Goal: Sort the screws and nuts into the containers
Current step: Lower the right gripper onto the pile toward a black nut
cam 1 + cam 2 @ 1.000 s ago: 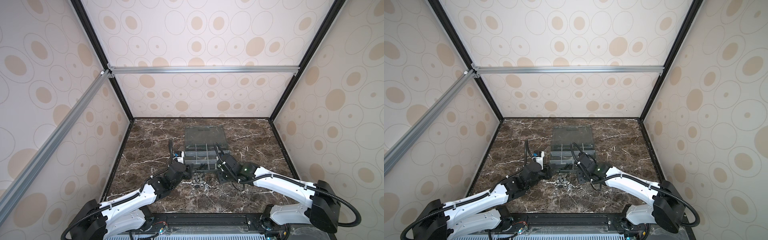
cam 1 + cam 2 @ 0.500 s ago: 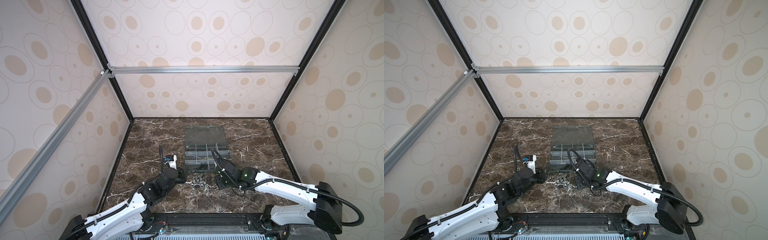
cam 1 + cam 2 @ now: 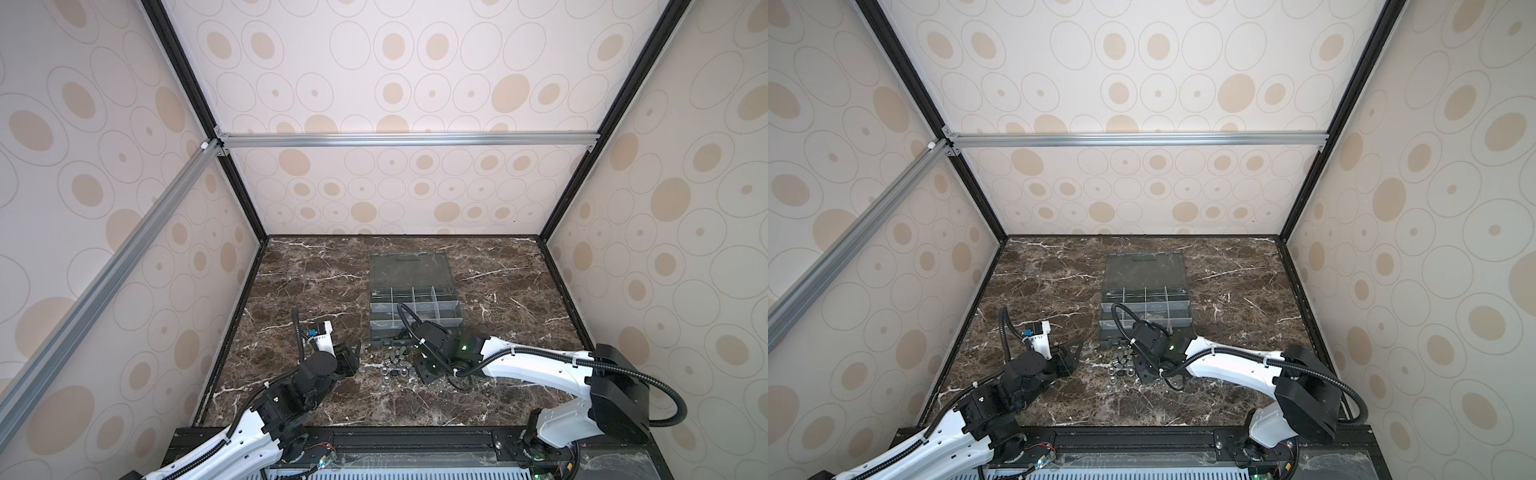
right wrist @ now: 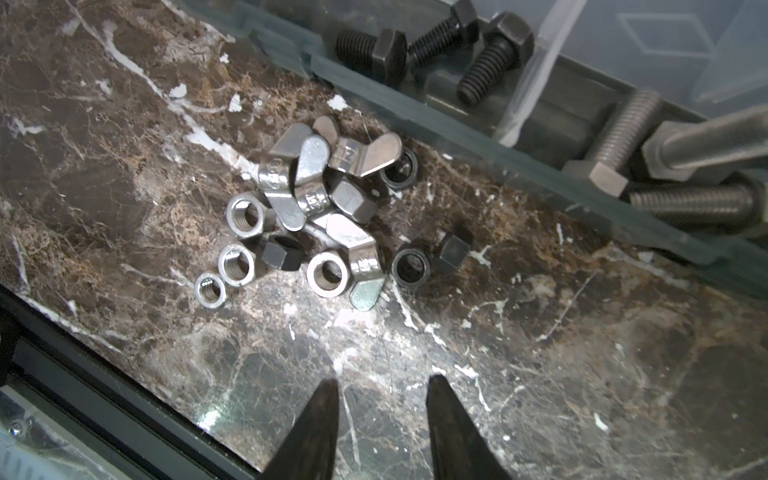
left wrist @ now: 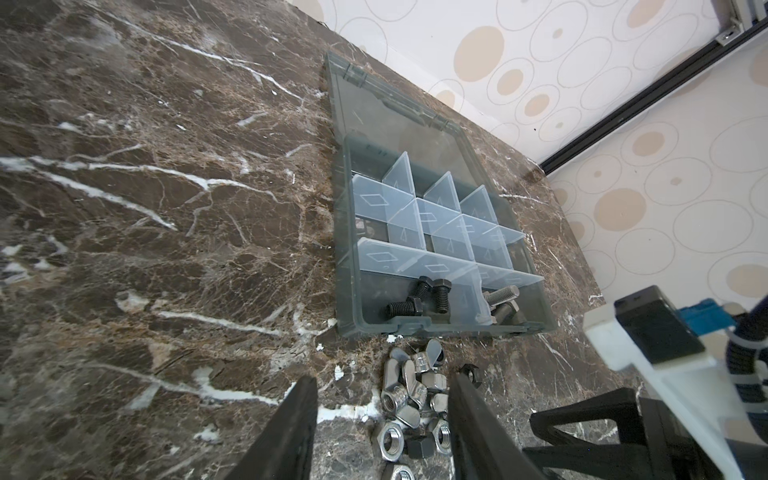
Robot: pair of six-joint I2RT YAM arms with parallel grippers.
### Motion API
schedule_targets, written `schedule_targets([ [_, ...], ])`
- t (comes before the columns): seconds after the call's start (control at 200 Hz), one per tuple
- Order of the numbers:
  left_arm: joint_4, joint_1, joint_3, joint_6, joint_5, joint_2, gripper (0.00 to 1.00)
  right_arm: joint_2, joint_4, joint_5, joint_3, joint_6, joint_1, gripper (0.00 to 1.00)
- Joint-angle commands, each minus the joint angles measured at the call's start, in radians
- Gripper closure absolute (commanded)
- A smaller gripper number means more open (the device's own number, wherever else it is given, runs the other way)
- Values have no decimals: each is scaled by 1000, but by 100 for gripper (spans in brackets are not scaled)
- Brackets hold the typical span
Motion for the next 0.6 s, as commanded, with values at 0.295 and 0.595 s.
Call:
schedule_targets([
  [0.295,40,7,21,-24,-3,133,49,155,10,-65,124,-76,23,62],
  [0.595,79,7,5,-45,-11,153,48,198,-40,-16,165,-112,24,63],
])
